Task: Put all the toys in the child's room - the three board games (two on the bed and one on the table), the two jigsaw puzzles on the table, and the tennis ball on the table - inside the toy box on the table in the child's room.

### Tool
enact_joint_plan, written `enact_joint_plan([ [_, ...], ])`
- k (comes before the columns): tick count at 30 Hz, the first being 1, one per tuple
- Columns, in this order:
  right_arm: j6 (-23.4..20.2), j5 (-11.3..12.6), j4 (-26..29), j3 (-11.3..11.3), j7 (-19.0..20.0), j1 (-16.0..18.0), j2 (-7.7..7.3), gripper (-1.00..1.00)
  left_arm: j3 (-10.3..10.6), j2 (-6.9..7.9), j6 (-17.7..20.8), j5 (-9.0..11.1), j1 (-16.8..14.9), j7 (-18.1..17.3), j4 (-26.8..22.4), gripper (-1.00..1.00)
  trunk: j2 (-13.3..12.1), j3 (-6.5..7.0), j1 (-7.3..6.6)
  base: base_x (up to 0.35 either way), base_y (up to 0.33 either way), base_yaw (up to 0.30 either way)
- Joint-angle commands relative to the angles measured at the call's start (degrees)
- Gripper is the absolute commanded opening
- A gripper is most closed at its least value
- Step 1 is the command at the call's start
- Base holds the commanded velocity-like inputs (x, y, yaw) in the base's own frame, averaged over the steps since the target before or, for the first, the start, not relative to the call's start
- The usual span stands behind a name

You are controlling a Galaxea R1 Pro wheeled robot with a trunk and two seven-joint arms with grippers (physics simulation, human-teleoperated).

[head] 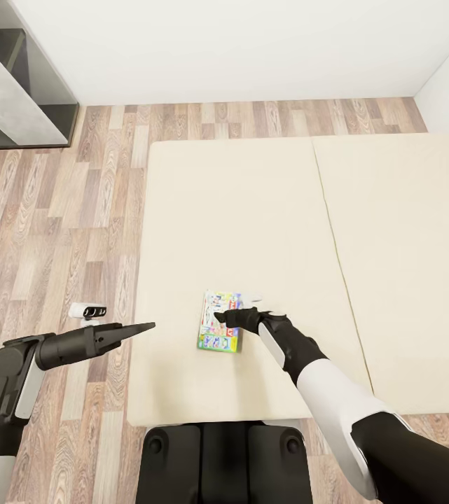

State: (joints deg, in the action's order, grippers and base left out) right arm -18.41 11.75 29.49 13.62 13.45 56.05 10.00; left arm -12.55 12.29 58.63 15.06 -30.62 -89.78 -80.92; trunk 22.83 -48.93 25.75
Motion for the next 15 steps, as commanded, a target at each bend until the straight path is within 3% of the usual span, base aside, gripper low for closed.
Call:
enact_joint_plan([
  [1,-0.3,0.5,0.0,0.1,0.0,0.0,0.0,1.0,0.0,0.02,0.6,0.0,0.0,-0.2,0.0,1.0,0.1,-0.06,0.03,0.0,0.0,0.0],
  [15,-0.2,0.2,0.0,0.1,-0.6,0.0,0.0,1.0,0.0,0.01,0.6,0.0,0.0,-0.2,0.0,1.0,0.1,-0.06,0.03,0.0,0.0,0.0],
])
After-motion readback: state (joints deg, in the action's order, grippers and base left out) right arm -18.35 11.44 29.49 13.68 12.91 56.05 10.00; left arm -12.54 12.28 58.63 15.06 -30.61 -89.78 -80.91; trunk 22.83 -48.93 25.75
